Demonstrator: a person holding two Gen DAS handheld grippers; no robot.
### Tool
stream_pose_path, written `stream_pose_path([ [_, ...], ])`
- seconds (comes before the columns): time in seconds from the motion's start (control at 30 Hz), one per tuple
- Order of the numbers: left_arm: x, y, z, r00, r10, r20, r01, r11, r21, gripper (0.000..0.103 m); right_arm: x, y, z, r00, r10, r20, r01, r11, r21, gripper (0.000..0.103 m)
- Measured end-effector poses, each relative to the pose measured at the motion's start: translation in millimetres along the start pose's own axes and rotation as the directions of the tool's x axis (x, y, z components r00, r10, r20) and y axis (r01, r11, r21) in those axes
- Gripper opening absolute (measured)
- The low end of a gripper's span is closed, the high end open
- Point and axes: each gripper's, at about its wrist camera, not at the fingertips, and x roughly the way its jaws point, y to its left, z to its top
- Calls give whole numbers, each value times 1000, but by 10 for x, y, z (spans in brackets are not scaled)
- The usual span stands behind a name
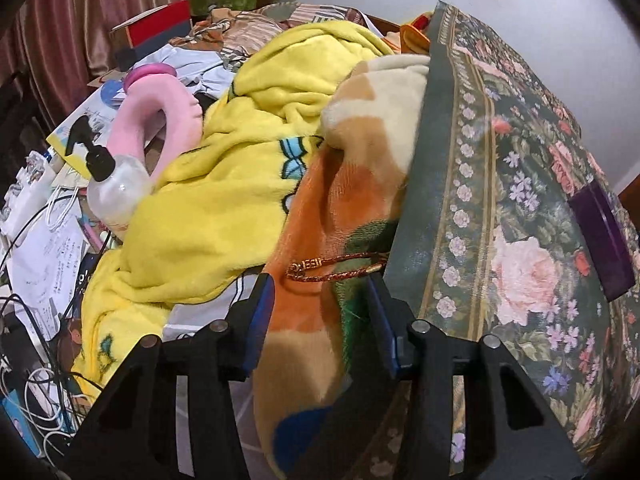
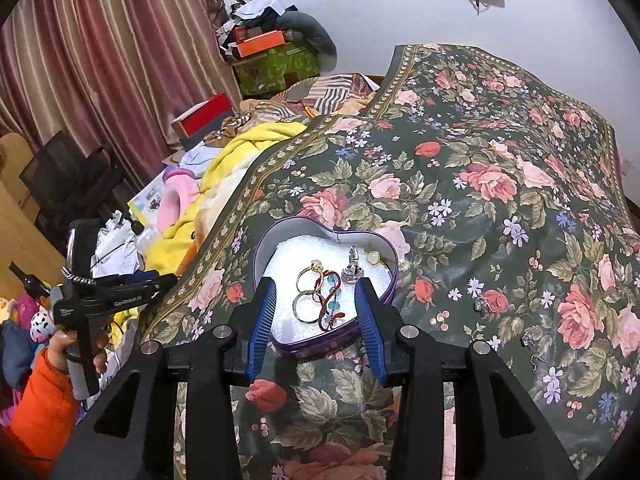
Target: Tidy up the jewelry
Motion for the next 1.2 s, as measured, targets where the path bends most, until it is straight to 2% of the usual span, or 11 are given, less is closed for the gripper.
stream_pose_path([
  [0.2, 193, 30, 32, 1000, -4, -30, 4, 1000, -8, 46, -7, 23, -8, 1000, -2, 3, 2, 1000, -13, 37],
  [0.5, 332, 0, 121, 999, 30, -21, -29, 999, 25, 42, 11, 10, -24, 1000, 0, -7, 0, 1000, -4, 37],
  [0.53, 363, 10, 135, 999, 30, -24, -29, 999, 24, 39, 14, 12, -27, 1000, 0, -8, 0, 1000, -5, 37],
  [0.6, 410, 19, 152, 999, 39, -30, -39, 999, 27, 20, 24, 7, -34, 1000, 0, -11, 0, 1000, -3, 37],
  [0.63, 431, 21, 159, 998, 49, -29, -48, 998, 31, 15, 27, 1, -36, 1000, 0, -12, -1, 1000, -2, 37],
  [0.67, 438, 22, 159, 998, 59, -24, -58, 998, 33, 3, 30, -3, -38, 1000, 1, -14, -1, 1000, 0, 37],
  [0.7, 438, 22, 161, 997, 68, -20, -68, 997, 34, 2, 31, -6, -40, 1000, 1, -14, -1, 1000, 1, 37],
  [1.0, 11, -85, 257, 992, 79, 102, -85, 995, 52, 1, -46, -59, -19, 1000, -8, 7, 8, 1000, 12, 37],
  [1.2, -440, -384, 384, 971, 71, 227, -100, 988, 118, 1, -161, -202, -38, 999, -36, 27, 35, 999, 39, 37],
])
